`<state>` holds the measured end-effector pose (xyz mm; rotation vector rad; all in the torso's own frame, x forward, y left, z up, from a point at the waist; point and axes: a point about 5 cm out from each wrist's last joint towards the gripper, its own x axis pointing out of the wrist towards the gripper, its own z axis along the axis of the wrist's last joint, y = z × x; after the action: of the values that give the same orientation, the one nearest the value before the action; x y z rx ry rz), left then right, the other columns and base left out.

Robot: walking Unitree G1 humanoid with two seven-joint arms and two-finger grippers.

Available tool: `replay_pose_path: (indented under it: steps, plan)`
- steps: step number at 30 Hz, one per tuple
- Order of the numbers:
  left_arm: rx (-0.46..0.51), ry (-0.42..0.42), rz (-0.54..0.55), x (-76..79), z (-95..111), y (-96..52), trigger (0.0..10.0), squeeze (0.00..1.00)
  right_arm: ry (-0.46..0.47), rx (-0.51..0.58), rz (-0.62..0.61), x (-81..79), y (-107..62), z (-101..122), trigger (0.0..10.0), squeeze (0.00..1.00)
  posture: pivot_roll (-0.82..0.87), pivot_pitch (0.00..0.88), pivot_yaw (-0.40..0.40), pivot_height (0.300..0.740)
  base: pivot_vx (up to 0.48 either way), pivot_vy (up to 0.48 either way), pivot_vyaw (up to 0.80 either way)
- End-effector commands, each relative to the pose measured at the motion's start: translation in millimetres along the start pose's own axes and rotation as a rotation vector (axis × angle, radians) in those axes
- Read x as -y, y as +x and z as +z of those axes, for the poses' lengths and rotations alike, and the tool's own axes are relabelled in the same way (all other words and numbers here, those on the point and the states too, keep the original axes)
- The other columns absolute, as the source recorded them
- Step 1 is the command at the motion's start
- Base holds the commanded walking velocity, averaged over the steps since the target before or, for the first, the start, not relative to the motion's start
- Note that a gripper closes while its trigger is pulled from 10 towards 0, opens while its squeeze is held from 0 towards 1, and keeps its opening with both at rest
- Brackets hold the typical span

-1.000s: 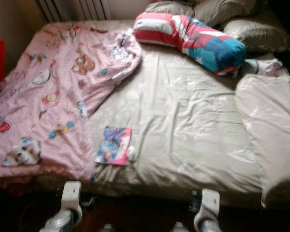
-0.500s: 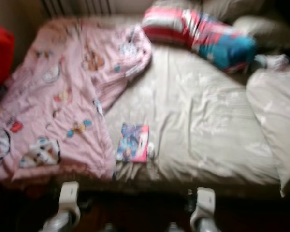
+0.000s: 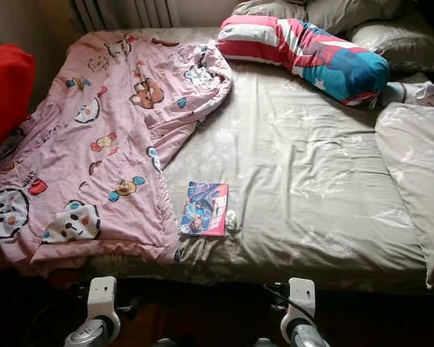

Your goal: Clean up the room

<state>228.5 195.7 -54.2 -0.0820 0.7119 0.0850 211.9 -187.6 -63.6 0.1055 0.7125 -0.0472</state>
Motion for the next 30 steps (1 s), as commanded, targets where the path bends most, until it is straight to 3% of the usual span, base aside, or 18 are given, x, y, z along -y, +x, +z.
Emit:
replay_pose_path:
  steps: [1, 7, 17, 30]
  plan:
    - [-0.032, -0.025, 0.025, -8.6, -12, -4.4, 10.0, 0.0, -0.024, -0.018, 0.018, -2.6, -2.1, -7, 10.0, 0.0, -0.11, 0.177, 0.055, 0.74, 0.0, 0.0, 0.8]
    - [-0.035, -0.027, 0.024, -7.1, -13, -4.3, 10.0, 0.0, -0.02, -0.029, 0.007, 0.3, -2.7, -9, 10.0, 0.0, -0.11, 0.179, 0.053, 0.74, 0.0, 0.0, 0.79]
    - [-0.03, -0.05, 0.025, -2.8, -12, -3.7, 10.0, 0.0, -0.014, -0.02, -0.005, 9.4, -2.1, -3, 10.0, 0.0, -0.12, 0.2, 0.015, 0.74, 0.0, 0.0, 0.0]
    - [-0.036, -0.07, 0.04, -5.0, -16, -5.3, 10.0, 0.0, -0.044, -0.022, 0.004, 9.9, -1.8, -2, 10.0, 0.0, -0.12, 0.214, 0.008, 0.74, 0.0, 0.0, 0.0]
